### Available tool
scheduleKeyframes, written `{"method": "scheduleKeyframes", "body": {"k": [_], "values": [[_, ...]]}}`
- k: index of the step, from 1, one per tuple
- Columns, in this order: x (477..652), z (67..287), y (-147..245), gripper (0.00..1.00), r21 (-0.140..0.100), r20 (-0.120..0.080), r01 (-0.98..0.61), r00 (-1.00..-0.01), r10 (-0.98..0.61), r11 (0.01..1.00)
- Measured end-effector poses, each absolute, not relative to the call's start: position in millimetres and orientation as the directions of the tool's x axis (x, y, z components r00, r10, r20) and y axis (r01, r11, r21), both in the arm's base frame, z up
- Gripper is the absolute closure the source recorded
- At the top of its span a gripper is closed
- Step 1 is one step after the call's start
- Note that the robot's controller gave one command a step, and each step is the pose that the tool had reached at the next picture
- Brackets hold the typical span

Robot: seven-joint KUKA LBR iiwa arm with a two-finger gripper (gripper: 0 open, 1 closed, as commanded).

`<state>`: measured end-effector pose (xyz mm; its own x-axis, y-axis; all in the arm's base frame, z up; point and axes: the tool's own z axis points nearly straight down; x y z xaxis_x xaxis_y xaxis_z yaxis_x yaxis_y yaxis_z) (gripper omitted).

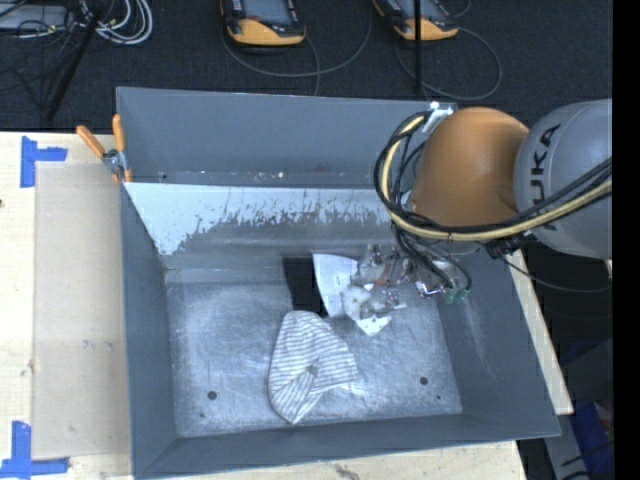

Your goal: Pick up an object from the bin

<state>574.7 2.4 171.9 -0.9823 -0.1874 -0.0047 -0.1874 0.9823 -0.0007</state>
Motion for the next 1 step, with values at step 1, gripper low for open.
{"method": "scheduleKeyframes", "body": {"k": [1], "values": [[571.3, 158.2, 1.9, 1.00, 0.001, 0.003, -0.191, -0.982, -0.191, 0.982]]}}
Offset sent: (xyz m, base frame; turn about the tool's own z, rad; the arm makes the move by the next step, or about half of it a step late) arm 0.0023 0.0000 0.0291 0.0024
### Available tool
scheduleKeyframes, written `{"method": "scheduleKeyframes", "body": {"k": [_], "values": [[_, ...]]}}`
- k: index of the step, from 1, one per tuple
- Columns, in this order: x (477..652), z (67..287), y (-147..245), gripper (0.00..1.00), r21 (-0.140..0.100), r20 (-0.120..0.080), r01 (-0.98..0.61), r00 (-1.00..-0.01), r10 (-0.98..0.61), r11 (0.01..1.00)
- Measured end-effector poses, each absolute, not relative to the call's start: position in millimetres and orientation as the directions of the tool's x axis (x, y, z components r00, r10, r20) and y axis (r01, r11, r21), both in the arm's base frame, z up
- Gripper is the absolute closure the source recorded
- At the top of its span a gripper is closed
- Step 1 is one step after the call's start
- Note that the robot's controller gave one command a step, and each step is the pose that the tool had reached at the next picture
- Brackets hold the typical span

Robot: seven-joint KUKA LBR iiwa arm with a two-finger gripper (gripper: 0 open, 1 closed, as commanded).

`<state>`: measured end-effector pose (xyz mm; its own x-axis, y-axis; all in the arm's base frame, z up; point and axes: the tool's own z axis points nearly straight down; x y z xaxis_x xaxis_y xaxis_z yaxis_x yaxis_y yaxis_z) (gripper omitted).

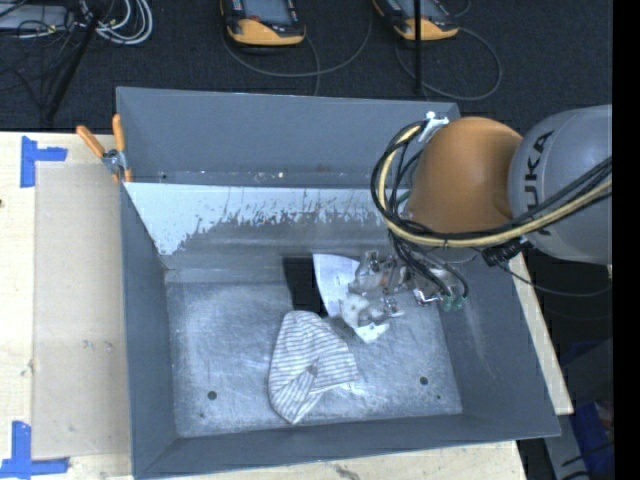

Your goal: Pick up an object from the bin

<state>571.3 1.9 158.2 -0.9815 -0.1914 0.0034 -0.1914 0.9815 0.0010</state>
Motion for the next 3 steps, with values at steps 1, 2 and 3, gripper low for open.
{"method": "scheduleKeyframes", "body": {"k": [1, 2, 3], "values": [[574.3, 184, 2, 1.00, 0.001, 0.003, -0.189, -0.982, -0.189, 0.982], [572.6, 173, -2, 1.00, -0.001, -0.005, -0.189, -0.982, -0.189, 0.982], [572.2, 190, 0, 1.00, 0.002, 0.007, -0.195, -0.981, -0.195, 0.981]]}}
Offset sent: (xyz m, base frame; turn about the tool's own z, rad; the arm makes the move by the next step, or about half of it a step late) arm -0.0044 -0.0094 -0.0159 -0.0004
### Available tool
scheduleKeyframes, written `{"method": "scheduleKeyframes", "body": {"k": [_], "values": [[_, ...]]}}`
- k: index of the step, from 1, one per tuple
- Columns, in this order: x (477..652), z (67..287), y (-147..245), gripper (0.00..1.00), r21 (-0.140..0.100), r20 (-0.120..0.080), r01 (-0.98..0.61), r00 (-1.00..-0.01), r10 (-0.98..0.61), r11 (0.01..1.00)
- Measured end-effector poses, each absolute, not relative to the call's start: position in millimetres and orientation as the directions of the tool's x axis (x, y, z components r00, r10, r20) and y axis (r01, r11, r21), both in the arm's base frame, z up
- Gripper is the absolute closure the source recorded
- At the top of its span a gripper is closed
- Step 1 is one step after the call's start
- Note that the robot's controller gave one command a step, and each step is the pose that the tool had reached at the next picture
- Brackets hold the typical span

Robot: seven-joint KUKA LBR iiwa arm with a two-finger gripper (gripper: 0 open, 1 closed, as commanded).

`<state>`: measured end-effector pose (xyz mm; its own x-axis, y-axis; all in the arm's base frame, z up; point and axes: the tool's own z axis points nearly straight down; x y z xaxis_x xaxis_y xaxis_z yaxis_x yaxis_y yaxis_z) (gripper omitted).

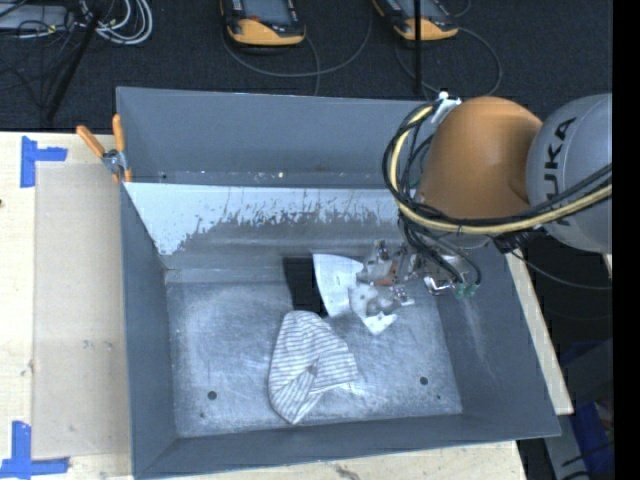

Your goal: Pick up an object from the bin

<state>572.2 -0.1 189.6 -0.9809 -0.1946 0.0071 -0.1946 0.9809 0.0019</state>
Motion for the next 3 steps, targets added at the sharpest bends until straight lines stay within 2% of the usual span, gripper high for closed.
{"method": "scheduleKeyframes", "body": {"k": [1, 2, 3], "values": [[572.8, 173, 2, 1.00, -0.002, -0.014, -0.184, -0.983, -0.184, 0.983], [568.2, 166, -1, 1.00, 0.005, 0.019, -0.190, -0.982, -0.190, 0.982], [575.0, 177, -16, 1.00, -0.003, -0.018, -0.185, -0.983, -0.185, 0.983]]}}
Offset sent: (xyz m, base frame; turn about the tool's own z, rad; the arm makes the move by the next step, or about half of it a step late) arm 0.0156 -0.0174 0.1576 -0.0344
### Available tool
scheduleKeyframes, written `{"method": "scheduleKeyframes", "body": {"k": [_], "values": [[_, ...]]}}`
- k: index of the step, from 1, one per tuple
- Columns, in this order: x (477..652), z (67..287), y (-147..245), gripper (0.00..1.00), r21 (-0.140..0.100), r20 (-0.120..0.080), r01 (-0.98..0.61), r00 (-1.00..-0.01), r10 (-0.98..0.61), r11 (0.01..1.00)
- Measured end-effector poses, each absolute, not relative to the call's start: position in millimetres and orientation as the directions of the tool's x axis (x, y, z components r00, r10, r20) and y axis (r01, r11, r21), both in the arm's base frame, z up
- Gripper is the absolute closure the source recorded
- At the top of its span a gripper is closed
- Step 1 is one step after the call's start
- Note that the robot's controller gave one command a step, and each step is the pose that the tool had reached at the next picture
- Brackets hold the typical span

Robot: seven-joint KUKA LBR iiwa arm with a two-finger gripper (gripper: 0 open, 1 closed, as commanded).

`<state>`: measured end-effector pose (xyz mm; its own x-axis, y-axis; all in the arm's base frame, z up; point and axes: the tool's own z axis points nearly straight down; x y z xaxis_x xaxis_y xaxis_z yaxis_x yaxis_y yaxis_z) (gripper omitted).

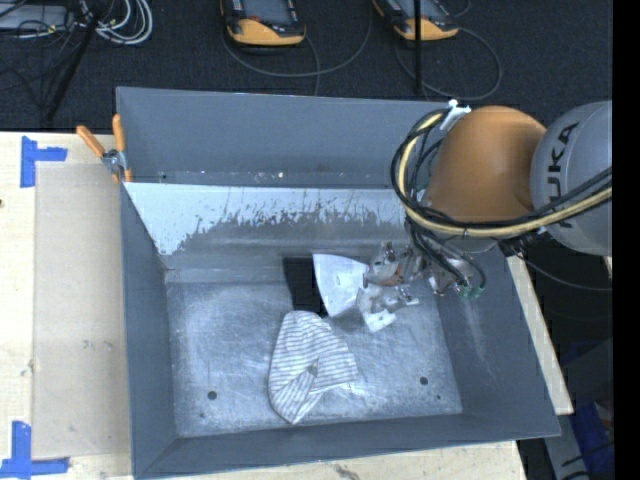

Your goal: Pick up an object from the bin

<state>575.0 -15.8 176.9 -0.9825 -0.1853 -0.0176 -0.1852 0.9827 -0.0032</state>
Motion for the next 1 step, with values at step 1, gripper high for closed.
{"method": "scheduleKeyframes", "body": {"k": [1], "values": [[569.8, 145.6, -7.0, 1.00, 0.002, 0.010, -0.194, -0.981, -0.194, 0.981]]}}
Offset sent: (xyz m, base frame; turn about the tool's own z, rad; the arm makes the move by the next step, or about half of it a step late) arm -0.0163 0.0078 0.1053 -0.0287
